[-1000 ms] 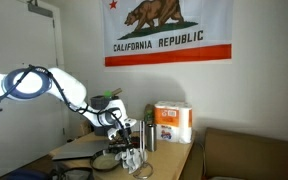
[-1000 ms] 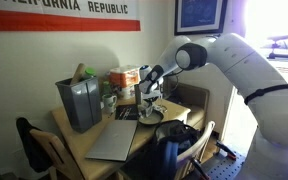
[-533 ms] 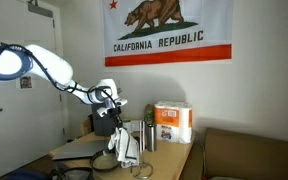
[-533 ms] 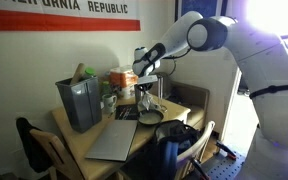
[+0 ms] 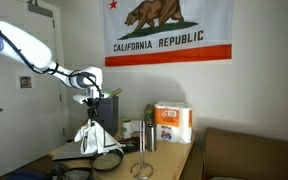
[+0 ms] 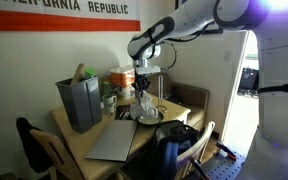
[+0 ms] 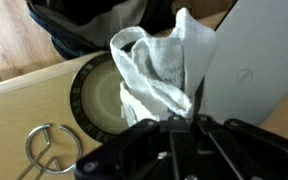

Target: Use the towel to wipe the bowl

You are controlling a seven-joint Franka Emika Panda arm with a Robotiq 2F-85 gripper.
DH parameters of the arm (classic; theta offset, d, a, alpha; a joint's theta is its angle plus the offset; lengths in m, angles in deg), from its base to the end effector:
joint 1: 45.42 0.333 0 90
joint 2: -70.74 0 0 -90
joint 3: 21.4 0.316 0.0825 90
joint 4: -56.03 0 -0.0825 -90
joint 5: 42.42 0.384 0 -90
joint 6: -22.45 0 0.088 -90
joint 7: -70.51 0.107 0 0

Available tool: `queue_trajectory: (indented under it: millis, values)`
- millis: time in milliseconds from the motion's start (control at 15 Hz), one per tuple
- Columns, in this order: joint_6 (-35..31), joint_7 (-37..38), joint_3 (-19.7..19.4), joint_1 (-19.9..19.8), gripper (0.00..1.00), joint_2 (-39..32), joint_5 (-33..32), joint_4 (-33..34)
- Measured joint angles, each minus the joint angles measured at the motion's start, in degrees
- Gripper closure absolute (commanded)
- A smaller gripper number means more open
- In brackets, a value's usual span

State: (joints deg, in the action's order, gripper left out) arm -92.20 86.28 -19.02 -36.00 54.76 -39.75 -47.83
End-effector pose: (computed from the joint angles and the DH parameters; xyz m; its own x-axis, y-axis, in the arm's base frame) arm 0.6051 0.1277 0.3803 0.9908 -0.0899 -0.1015 -0.0929 -0.9954 -0.0252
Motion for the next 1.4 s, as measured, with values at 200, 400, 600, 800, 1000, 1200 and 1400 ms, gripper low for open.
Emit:
queue_trajectory:
  millis: [200, 400, 600, 800, 1000, 1200, 1400]
  values:
    - [1.7, 0.2, -0.7, -0.7, 0.92, 0.9, -1.6, -3.6]
    - [-2.4, 0.6, -1.9, -1.7, 0.93, -0.1, -4.9, -6.9]
    - [-8.5, 2.6, -2.6, -2.3, 0.93, -2.5, -6.4, -7.9]
    - [-13.4, 5.3, -3.0, -2.1, 0.93, -5.3, -7.9, -7.8]
    - [-17.5, 8.1, -3.6, -1.7, 0.93, -8.4, -9.7, -7.8]
    - [-21.4, 9.5, -4.8, -1.3, 0.93, -12.2, -10.6, -7.9]
    - [-24.8, 10.3, -6.7, -0.7, 0.93, -16.1, -11.2, -7.8]
